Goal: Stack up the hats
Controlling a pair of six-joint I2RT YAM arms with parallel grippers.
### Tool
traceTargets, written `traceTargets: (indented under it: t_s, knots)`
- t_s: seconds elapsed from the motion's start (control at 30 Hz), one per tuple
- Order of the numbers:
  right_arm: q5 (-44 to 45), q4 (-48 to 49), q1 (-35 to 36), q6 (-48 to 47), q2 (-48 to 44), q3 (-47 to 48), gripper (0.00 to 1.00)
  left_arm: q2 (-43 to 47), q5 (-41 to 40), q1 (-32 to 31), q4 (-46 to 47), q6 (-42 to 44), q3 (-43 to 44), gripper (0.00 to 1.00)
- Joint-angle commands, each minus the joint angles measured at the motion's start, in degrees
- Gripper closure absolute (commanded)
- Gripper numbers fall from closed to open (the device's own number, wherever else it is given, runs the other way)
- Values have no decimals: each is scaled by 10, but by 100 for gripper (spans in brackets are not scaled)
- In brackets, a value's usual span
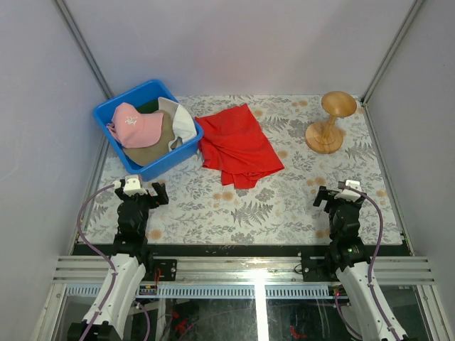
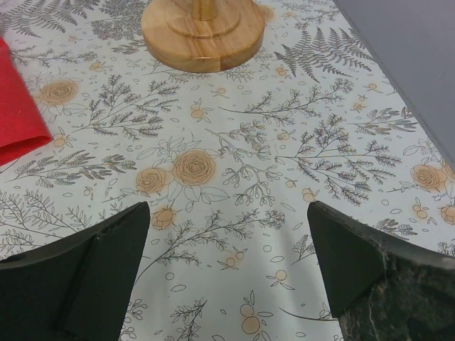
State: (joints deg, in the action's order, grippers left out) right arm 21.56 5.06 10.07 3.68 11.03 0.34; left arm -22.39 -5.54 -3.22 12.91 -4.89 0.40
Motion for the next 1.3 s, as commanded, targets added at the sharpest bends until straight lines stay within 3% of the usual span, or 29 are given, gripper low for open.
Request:
traceTargets:
  t_s: [0.0,0.23,0.37,0.5,0.63,0.73,0.8,0.9,1.03,1.13,1.27]
  knots:
    - [6,30,1,2,-1,-25,1,2,-9,-1,26,2,-20,0]
    - [-32,48,1,-12,12,-30,1,2,-13,-1,34,2,-25,0]
    - [-20,56,1,-8,31,-21,1,10,-78,-1,-1,-24,1,0]
    - [-59,6,1,-21,44,30,1,13,-129,-1,-59,-54,60,0]
    - [-3,-56,1,93,66,111,1,6,-151,-1,-142,-105,143,0]
    - [-44,-100,1,85,87,180,1,-8,-2,-1,-220,-34,234,0]
    - [-40,-136,1,144,107,237,1,-14,19,-1,-246,-48,288,0]
    - [-70,-207,2,159,166,335,1,-9,-35,-1,-289,-144,354,0]
    - [-122,-163,2,156,212,389,1,-14,-27,-1,-316,-169,415,0]
    - [-187,-190,2,174,286,467,1,-83,-31,-2,-368,-190,473,0]
    - [-287,-267,1,155,412,561,1,-205,-126,-2,-482,-277,557,0]
